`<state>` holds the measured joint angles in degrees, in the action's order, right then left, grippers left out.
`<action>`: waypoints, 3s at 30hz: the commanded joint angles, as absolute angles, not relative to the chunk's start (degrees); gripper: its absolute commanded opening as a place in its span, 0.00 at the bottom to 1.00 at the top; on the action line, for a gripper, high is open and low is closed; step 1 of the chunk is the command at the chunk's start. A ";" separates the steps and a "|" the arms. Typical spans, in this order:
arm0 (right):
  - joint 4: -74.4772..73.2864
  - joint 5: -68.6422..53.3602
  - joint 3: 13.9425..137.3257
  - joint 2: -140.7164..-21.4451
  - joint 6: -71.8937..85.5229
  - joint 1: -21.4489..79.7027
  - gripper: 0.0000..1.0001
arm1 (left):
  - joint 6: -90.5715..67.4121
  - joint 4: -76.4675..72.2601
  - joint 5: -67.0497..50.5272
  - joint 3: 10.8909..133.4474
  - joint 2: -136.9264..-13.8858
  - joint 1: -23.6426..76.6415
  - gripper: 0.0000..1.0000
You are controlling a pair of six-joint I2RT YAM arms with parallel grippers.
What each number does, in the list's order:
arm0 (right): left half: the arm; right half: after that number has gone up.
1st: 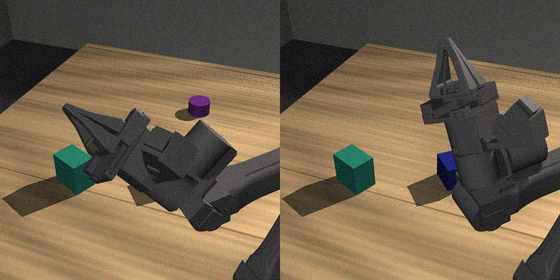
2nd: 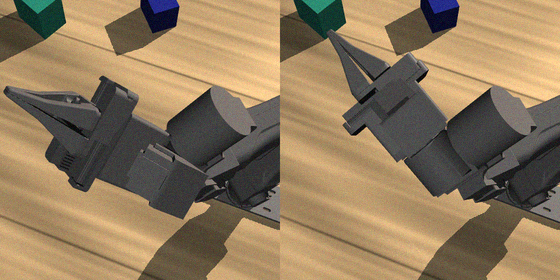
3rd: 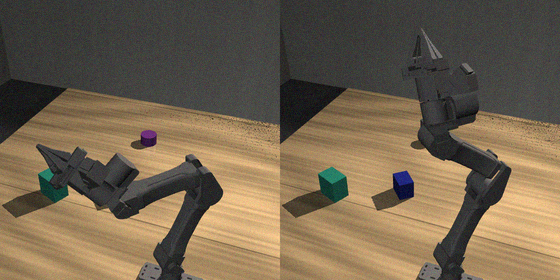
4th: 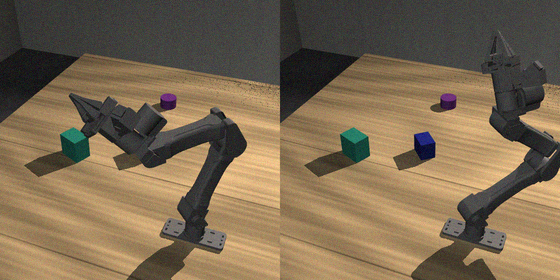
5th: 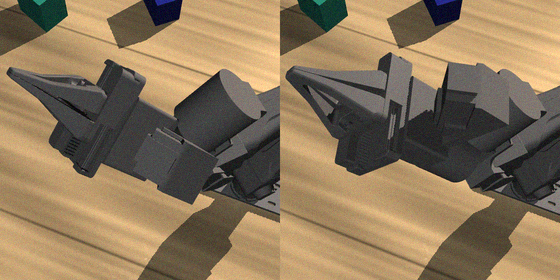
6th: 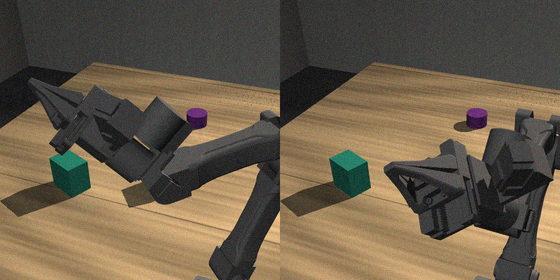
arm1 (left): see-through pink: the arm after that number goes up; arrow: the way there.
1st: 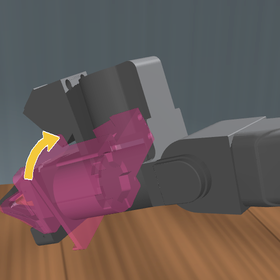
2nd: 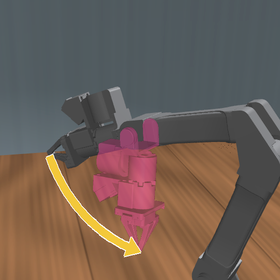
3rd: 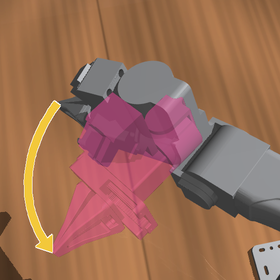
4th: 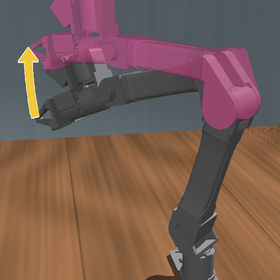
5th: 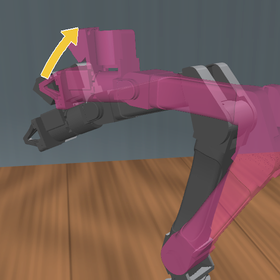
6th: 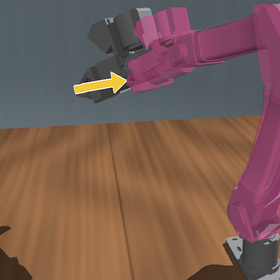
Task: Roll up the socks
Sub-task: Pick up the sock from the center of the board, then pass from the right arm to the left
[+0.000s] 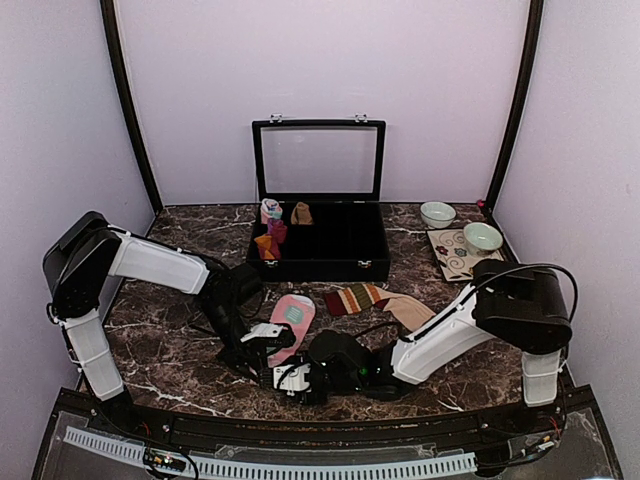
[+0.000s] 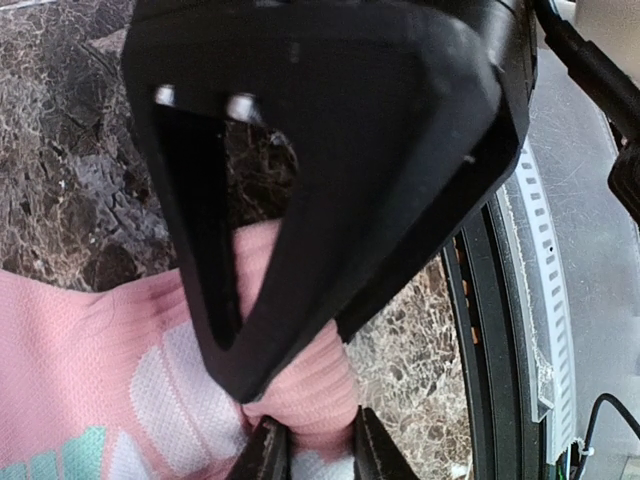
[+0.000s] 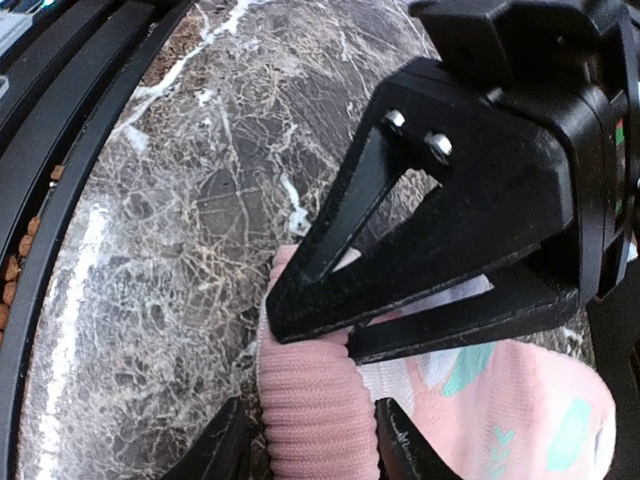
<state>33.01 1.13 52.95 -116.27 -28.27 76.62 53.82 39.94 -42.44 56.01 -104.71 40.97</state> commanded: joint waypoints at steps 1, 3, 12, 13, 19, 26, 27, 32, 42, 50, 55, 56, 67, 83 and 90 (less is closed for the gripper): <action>30.21 0.03 54.40 -118.11 -28.07 76.71 0.36 | 53.96 43.87 -32.34 52.99 -108.76 40.96 0.23; 29.50 0.61 55.12 -118.61 -28.02 76.64 0.32 | 53.81 43.70 -32.34 53.15 -109.04 40.88 0.23; 24.67 -2.45 56.89 -117.84 -27.05 76.64 0.19 | 52.57 43.37 -31.65 53.75 -108.97 40.58 0.26; 23.36 -3.22 57.16 -117.98 -26.18 76.64 0.13 | 52.03 42.75 -31.27 53.55 -107.96 40.35 0.30; 21.96 -5.66 56.00 -118.83 -15.39 75.86 0.00 | 48.29 38.29 -26.43 49.60 -96.36 37.31 0.42; 20.82 -12.41 57.85 -119.54 -1.92 73.33 0.00 | 50.24 39.45 -19.69 46.57 -73.97 36.48 0.45; 20.88 -13.55 58.56 -119.39 0.63 72.67 0.00 | 50.55 38.56 -19.07 46.51 -70.87 36.48 0.45; 20.57 -19.41 62.54 -117.78 11.95 69.09 0.00 | 53.05 34.10 -21.70 44.66 -57.23 36.56 0.44; 8.84 -22.80 80.03 -116.95 16.86 66.78 0.00 | 56.30 34.04 -20.83 44.12 -54.05 40.45 0.42; 6.81 -23.75 85.04 -117.83 19.18 66.62 0.00 | 62.65 27.13 -6.73 41.98 -54.72 45.20 0.42; 6.54 -24.95 84.82 -117.38 20.21 66.47 0.00 | 67.75 28.03 -5.34 41.24 -52.53 45.47 0.42; 6.34 -25.29 84.94 -117.38 20.55 66.47 0.00 | 68.37 28.15 -4.84 40.87 -52.07 45.63 0.42; 9.99 -27.39 85.43 -117.57 26.82 66.05 0.00 | 69.31 27.32 -0.37 41.21 -52.31 47.94 0.42; 15.72 -27.58 85.43 -117.81 34.47 65.74 0.00 | 70.52 25.25 4.55 40.23 -51.55 47.99 0.41; 11.19 -25.99 86.88 -117.02 31.58 65.58 0.00 | 64.53 33.69 -3.72 42.81 -50.41 47.99 0.42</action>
